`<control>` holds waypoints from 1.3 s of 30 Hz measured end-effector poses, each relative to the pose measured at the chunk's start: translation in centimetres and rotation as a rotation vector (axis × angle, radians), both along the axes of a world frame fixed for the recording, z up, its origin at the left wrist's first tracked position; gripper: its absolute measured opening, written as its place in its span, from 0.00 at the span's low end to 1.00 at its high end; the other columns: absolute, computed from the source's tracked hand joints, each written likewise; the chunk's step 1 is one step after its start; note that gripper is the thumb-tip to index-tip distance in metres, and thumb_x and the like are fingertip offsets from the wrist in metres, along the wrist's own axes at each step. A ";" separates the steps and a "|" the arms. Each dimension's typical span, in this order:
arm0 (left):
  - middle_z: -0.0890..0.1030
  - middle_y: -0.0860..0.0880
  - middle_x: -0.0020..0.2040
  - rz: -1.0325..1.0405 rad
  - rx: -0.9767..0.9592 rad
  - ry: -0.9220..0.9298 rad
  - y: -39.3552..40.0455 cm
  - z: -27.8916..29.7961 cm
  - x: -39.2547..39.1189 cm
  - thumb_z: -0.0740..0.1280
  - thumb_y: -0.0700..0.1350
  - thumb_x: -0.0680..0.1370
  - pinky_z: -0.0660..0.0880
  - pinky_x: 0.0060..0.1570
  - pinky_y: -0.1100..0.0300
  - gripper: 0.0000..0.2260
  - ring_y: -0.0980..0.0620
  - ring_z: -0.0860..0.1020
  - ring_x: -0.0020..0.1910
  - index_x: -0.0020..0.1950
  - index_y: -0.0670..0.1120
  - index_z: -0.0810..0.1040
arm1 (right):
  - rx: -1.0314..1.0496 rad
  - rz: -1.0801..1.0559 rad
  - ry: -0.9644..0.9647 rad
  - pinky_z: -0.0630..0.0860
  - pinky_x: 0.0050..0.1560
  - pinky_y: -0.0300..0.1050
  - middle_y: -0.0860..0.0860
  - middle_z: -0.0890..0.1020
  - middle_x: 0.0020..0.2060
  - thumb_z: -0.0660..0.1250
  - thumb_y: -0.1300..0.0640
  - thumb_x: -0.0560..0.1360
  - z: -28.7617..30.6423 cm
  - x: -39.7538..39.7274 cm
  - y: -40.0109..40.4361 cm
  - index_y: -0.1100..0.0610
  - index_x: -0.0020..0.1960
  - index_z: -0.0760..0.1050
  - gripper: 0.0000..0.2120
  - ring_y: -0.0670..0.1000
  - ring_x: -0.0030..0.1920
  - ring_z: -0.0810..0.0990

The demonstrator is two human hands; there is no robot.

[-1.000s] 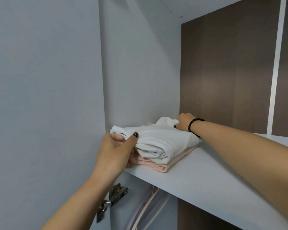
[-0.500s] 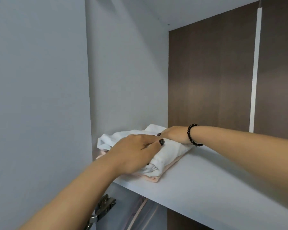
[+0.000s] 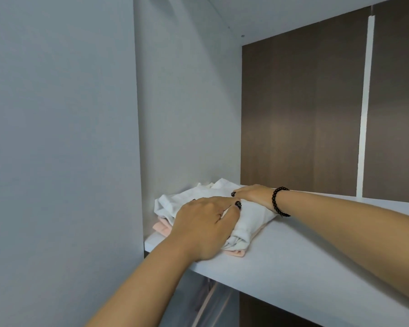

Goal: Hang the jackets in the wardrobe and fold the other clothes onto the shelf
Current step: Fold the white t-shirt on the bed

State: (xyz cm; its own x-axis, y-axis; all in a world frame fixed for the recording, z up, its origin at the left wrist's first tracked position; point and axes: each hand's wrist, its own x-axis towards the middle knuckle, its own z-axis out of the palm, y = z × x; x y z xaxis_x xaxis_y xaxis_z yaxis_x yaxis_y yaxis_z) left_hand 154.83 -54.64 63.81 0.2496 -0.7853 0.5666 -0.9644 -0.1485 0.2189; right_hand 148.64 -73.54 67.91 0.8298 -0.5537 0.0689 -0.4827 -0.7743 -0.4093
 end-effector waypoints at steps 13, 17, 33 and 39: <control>0.71 0.55 0.71 -0.052 0.047 0.077 5.8 0.4 -0.4 0.54 0.57 0.82 0.65 0.69 0.53 0.21 0.53 0.69 0.69 0.72 0.52 0.69 | -0.019 0.031 -0.326 0.69 0.63 0.53 0.58 0.77 0.57 0.64 0.51 0.77 -1.0 -10.2 10.3 0.63 0.58 0.74 0.17 0.52 0.54 0.76; 0.71 0.56 0.71 -0.047 -0.031 0.072 9.7 0.2 -1.3 0.58 0.55 0.80 0.67 0.63 0.60 0.20 0.55 0.72 0.66 0.72 0.55 0.69 | -0.066 0.026 -0.318 0.68 0.65 0.43 0.46 0.74 0.64 0.66 0.50 0.75 -1.5 -13.1 13.9 0.51 0.63 0.73 0.17 0.47 0.64 0.72; 0.70 0.61 0.70 0.248 0.132 0.179 32.2 -6.0 -15.5 0.59 0.58 0.80 0.68 0.53 0.64 0.17 0.61 0.76 0.49 0.69 0.60 0.69 | -0.150 0.290 -0.432 0.64 0.52 0.32 0.40 0.68 0.67 0.64 0.53 0.76 -12.3 -21.6 29.8 0.46 0.67 0.68 0.20 0.34 0.44 0.71; 0.69 0.63 0.70 0.371 0.145 0.315 40.5 -9.1 -21.6 0.58 0.62 0.78 0.71 0.57 0.63 0.22 0.65 0.75 0.49 0.72 0.64 0.62 | -0.072 0.480 -0.374 0.61 0.53 0.29 0.37 0.67 0.66 0.64 0.53 0.77 -14.6 -25.5 36.7 0.45 0.68 0.66 0.20 0.32 0.45 0.67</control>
